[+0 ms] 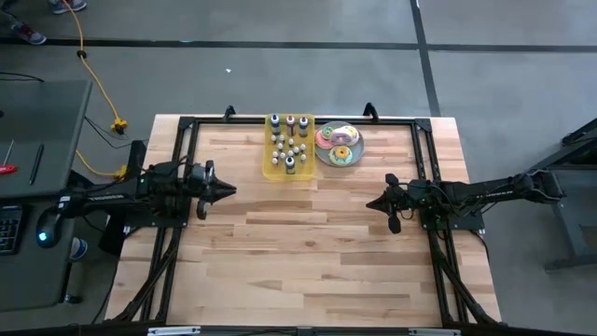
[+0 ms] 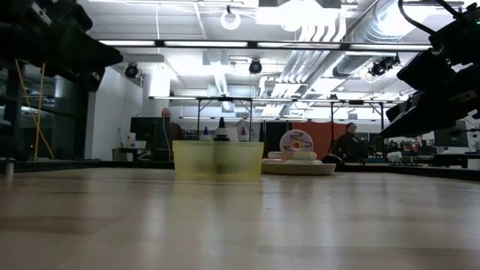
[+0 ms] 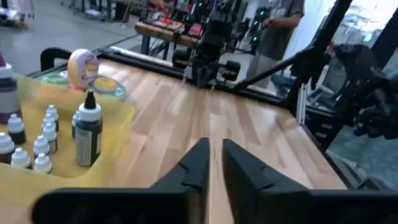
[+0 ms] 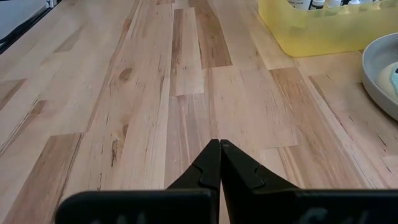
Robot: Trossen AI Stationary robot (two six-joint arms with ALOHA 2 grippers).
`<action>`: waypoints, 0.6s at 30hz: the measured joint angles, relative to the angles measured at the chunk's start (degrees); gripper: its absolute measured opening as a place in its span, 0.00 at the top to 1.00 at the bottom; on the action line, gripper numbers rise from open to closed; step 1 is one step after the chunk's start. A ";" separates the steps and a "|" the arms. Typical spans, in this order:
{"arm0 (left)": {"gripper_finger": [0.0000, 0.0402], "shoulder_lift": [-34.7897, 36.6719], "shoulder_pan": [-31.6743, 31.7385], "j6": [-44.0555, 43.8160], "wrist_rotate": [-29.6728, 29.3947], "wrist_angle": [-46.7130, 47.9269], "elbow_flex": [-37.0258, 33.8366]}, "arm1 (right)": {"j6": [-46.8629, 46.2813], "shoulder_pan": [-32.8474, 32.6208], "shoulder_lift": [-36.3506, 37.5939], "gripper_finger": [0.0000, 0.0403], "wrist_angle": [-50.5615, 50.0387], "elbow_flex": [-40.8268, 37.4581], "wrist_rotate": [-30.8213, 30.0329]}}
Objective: Pick & Place food coloring
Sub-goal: Return to Home Position
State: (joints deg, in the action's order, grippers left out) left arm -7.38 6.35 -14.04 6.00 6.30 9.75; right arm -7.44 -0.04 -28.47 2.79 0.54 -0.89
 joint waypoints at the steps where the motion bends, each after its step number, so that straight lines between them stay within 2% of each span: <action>1: 0.92 1.00 0.00 -0.01 0.13 -0.06 -0.37 | 0.00 0.01 0.00 1.00 0.00 -0.02 0.00; 4: 0.99 4.20 0.00 0.04 0.05 -0.34 -1.42 | 0.00 0.01 0.00 1.00 0.00 -0.01 0.00; 7: 0.98 7.25 0.00 0.04 -1.27 -0.34 -2.67 | 0.00 0.00 0.00 1.00 0.00 0.00 0.00; 11: 0.99 6.98 0.00 0.02 -0.65 -3.86 -4.69 | 0.00 0.00 -0.01 1.00 -0.01 -0.01 0.00; 15: 1.00 7.07 -0.02 -0.05 -0.43 -12.04 -8.14 | 0.00 0.00 -0.02 1.00 0.00 0.00 0.01; 18: 1.00 7.09 -0.02 0.17 -0.87 -13.04 -8.81 | 0.00 0.00 0.00 1.00 -0.02 -0.01 0.00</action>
State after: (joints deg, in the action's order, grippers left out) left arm -0.29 6.33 -13.87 5.13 -6.74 0.94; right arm -7.44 -0.05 -28.47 2.77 0.53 -0.88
